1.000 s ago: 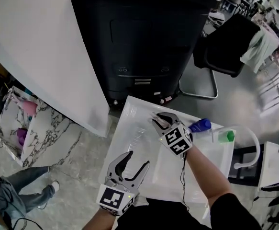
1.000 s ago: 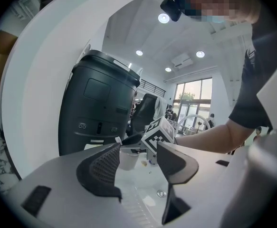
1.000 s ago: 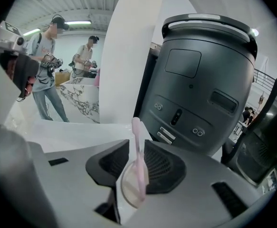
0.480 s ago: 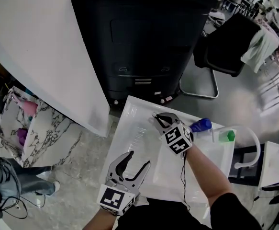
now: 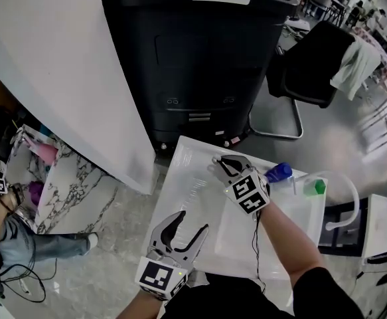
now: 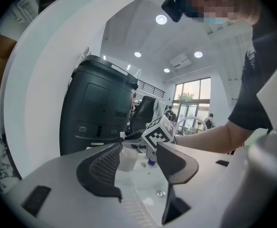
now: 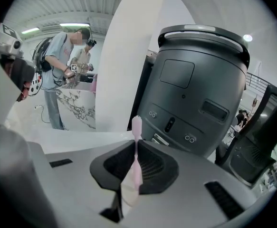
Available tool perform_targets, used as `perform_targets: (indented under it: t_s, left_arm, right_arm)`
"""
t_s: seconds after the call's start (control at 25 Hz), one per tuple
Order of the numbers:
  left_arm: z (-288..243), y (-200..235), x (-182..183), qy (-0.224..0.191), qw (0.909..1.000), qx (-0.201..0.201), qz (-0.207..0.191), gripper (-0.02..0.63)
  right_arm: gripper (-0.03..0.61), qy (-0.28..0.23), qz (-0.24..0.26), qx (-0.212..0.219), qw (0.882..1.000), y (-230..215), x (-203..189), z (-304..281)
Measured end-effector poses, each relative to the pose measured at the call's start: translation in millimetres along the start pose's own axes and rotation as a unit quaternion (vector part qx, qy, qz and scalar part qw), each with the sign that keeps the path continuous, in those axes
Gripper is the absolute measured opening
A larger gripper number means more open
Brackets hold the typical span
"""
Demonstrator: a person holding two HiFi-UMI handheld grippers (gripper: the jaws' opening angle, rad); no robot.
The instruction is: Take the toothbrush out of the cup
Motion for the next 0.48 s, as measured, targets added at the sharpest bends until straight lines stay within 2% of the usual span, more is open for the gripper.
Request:
perform_targets:
  t_s: [0.48]
  left_arm:
    - [35.7,-14.3,14.8,-0.02,0.9996,-0.008,-0.02,0.247]
  right_arm:
    - [0.031,-0.07,-0.004,-0.046,0.997,7.2,45.3,50.9]
Point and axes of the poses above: the fingertips, and each gripper's own axes: z backward along the fingers, y to its left, x out of its top, the point moved 10 cm from there along z, backward along the fingers, and after that the axes turned 2 degrees about z, right-handed, at the moved point
